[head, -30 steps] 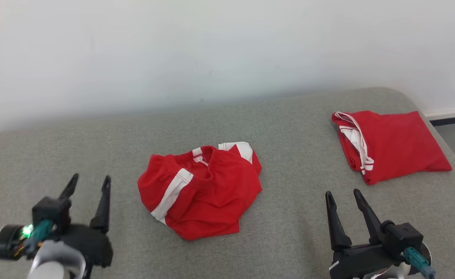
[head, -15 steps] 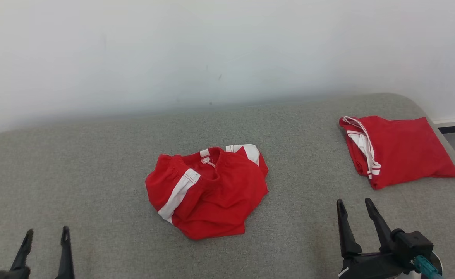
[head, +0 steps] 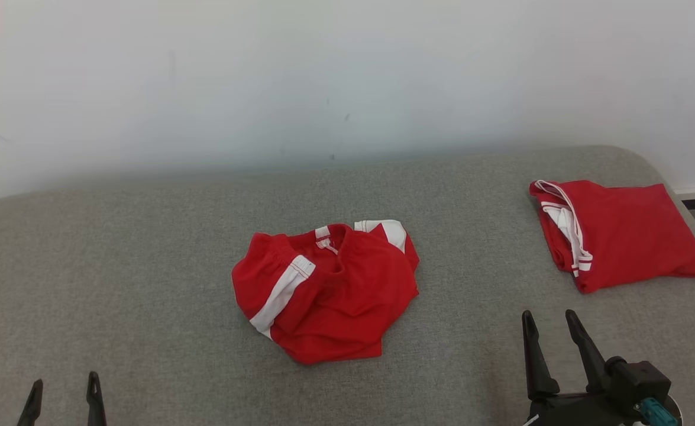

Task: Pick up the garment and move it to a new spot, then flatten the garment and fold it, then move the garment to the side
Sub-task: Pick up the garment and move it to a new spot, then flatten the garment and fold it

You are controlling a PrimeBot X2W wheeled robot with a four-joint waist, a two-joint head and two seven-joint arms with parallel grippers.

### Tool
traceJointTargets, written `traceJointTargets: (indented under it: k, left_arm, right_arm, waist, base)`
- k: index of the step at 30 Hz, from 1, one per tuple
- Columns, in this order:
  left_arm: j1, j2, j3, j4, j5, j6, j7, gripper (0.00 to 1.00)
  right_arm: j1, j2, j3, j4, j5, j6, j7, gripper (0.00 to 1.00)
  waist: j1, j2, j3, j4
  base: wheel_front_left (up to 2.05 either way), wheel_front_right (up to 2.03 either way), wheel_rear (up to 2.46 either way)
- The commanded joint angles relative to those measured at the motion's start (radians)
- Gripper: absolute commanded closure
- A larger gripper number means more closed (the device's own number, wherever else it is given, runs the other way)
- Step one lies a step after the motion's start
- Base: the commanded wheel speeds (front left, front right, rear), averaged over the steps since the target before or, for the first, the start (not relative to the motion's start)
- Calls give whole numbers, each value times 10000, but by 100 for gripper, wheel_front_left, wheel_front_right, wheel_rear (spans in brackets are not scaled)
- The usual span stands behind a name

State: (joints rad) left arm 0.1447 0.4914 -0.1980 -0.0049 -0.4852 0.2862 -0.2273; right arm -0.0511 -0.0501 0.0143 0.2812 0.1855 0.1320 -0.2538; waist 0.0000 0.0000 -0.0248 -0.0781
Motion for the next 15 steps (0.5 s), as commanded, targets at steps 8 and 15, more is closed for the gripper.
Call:
traceJointTargets:
  k: [8, 15]
  left_arm:
    - [-22, -323, 43, 115, -106, -13, -207, 0]
    - [-50, -396, 39, 234, -67, -47, -270, 0]
  right_arm:
    - [126, -4, 68, 104, 200, -23, -2, 0]
    - [112, -4, 103, 160, 205, -23, -11, 0]
  waist:
    - [0, 0, 2, 109]
    - [0, 0, -34, 147]
  base:
    - [0, 0, 0]
    - [0, 0, 0]
